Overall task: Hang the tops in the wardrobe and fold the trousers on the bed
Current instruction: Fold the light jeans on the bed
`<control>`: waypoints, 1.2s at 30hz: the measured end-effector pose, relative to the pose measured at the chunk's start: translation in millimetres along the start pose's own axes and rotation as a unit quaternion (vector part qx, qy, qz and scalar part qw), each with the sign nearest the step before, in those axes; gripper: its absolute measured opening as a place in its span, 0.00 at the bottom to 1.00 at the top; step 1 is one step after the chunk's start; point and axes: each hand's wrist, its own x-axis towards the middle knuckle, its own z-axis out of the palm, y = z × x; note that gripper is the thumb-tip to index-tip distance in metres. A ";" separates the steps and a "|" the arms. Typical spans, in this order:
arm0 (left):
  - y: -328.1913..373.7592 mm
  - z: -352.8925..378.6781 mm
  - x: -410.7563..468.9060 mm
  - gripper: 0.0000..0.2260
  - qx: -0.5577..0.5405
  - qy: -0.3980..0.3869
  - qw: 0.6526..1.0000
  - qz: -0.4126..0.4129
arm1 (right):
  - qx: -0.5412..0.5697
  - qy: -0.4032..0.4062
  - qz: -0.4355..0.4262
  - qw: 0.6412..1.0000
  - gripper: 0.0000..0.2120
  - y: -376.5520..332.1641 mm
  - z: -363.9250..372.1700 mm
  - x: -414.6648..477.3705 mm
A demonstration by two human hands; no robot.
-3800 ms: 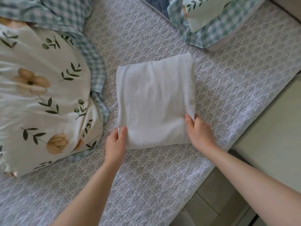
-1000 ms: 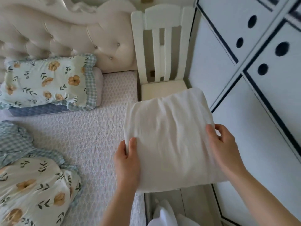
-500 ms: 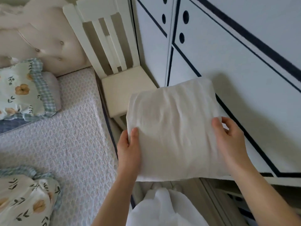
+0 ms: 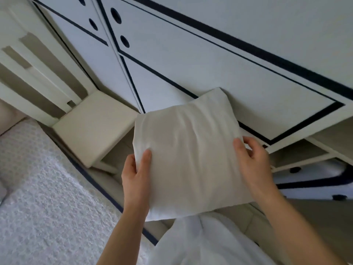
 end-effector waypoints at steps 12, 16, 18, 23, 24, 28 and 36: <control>-13.7 17.3 -22.6 0.14 0.016 -0.061 0.998 0.032 | -0.016 0.073 -0.006 0.997 0.04 35.5 -38.5 -42.1; -19.2 28.6 -38.3 0.14 0.021 -0.074 0.996 0.042 | -0.002 0.086 -0.011 0.996 0.05 43.9 -58.7 -53.5; -22.2 35.6 -48.5 0.14 0.021 -0.079 0.996 0.044 | 0.008 0.093 -0.011 0.996 0.05 48.5 -70.5 -58.1; -31.1 54.2 -86.0 0.14 0.015 -0.081 0.995 0.054 | 0.035 0.096 -0.006 0.995 0.05 63.9 -107.9 -71.2; -33.4 58.3 -95.2 0.13 0.012 -0.079 0.995 0.056 | 0.038 0.095 -0.006 0.995 0.05 66.8 -116.5 -74.6; -44.2 71.0 -135.1 0.11 -0.003 -0.060 0.997 0.055 | 0.033 0.087 -0.023 0.995 0.06 74.4 -149.5 -85.8; -57.9 97.0 -193.7 0.11 -0.036 -0.064 0.995 0.060 | 0.014 0.131 -0.024 0.991 0.07 88.3 -199.8 -101.2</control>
